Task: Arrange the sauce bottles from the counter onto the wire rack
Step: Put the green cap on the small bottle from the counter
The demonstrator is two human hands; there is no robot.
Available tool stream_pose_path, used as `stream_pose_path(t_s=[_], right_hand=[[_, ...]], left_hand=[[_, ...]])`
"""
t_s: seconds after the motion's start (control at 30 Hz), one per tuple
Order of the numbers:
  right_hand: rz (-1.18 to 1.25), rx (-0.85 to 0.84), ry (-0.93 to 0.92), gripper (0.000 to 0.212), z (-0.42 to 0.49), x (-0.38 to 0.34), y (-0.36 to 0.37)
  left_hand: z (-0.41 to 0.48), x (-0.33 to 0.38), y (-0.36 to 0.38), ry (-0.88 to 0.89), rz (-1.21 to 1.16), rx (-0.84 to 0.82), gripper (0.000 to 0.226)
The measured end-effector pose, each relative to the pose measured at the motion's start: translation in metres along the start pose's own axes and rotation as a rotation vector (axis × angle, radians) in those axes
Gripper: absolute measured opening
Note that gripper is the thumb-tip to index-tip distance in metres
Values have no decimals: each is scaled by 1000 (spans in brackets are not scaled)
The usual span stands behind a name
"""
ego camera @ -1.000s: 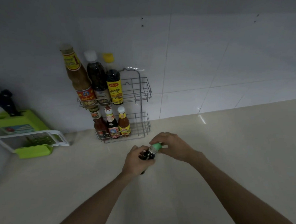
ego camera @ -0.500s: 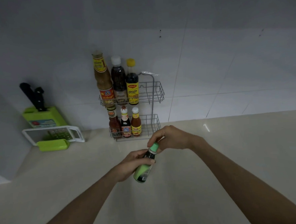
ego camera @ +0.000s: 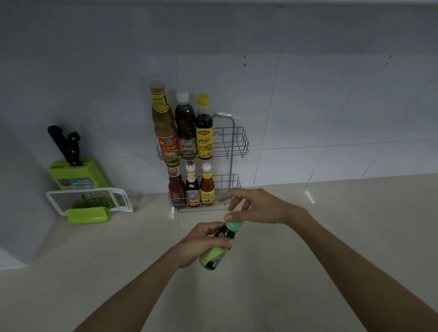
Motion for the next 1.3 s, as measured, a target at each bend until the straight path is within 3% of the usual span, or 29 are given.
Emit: stream_pose_path(t_s=[0.07,0.17,0.27,0.33,0.47,0.57,0.7,0.8,1.0,1.2,1.3], right_hand=[[-52,-13,-1,22,1,3,3],[-205,56,97,46,0,9,6],[-24,-27,78,27,-6,7,6],[-55,-12,57,27,-8,8,5],[-218,187,124,37,-6,13,19],[-149,365,218,29,-7,17,29],[-14,401,323,26,-5,17,34],[66,335,287,21,-4,16,24],[133,122,119,13,2,10,-8],[390,237,226,29,8,17,16],[454,238,303,42,8,32,35]], left_hand=[[-1,1,1,-12,26,-4,33],[0,2,7,-20,36,-28,36],[0,5,7,-14,-82,-3,39],[0,8,6,-7,-103,4,32],[5,14,14,45,79,128,38],[6,17,22,92,283,308,45],[3,16,29,164,357,390,44],[3,20,22,116,345,307,44],[-5,14,-4,-10,142,-67,32],[6,3,-2,31,176,297,41],[14,-3,-1,24,272,382,44]])
Point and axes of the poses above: each hand's wrist, its own z-axis towards the middle knuckle, its own y-axis out of the palm, x = y × z, the point moved 2 cm from there along z, towards the middle knuckle, and after that the axes turned 4 degrees about y, right-handed, at the moved point
